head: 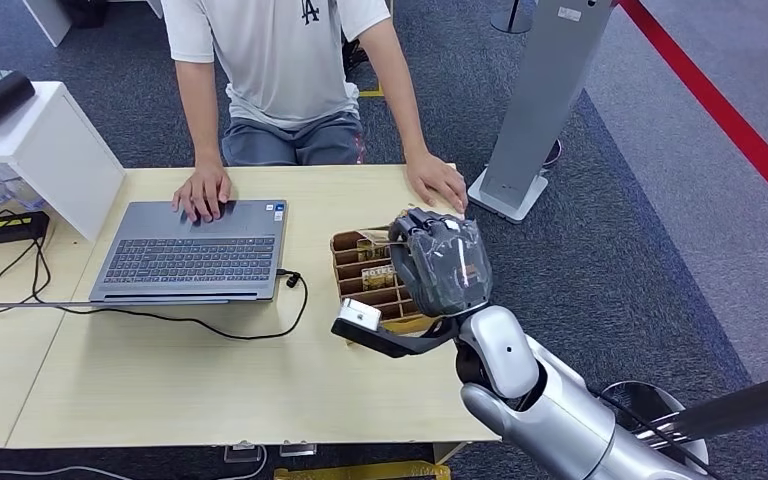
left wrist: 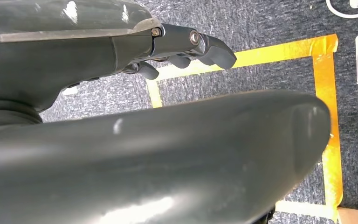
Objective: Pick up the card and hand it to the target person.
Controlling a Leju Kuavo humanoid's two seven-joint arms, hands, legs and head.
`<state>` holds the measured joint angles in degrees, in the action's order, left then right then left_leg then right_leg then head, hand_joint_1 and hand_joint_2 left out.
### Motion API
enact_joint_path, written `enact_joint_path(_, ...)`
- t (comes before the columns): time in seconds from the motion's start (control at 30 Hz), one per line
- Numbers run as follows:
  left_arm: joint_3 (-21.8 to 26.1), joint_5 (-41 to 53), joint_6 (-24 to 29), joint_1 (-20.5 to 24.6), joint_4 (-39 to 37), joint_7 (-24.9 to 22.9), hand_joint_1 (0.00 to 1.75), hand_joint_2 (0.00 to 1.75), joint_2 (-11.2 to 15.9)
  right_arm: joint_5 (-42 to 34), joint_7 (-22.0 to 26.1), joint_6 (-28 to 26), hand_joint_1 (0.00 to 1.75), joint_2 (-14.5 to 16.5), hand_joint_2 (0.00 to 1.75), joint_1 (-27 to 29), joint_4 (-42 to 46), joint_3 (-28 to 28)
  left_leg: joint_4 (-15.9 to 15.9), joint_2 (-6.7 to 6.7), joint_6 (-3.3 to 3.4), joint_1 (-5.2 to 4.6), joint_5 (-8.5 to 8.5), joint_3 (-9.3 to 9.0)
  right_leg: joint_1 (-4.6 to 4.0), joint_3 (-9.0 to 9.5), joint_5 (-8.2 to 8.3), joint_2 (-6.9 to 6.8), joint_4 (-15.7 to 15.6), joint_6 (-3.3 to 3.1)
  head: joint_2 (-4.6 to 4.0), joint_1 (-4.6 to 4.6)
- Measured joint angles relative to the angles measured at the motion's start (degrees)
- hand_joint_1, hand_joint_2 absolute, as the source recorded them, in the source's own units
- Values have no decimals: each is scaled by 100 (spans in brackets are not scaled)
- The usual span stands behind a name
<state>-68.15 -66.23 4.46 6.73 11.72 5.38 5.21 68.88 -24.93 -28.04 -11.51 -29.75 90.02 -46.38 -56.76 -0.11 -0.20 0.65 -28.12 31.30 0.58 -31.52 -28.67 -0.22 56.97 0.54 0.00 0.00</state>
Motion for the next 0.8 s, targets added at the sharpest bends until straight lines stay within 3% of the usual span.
enact_joint_path(0.4, -57, 37, -28, 2, -12, 22, 0, 0, 4, 257, 397, -1170, 155, 305, 175, 29, -1057, 0, 8, 10, 0, 1, 2, -8, -1, 8, 5, 10, -8, -1, 0, 0)
enact_joint_path(0.8, -100, 66, -133, 10, 6, 66, 0, 0, 43, 267, 471, -1176, 155, 363, 175, 61, -1263, 96, 4, 7, 0, 1, 1, -2, -1, 3, 4, 6, -3, 0, 0, 0)
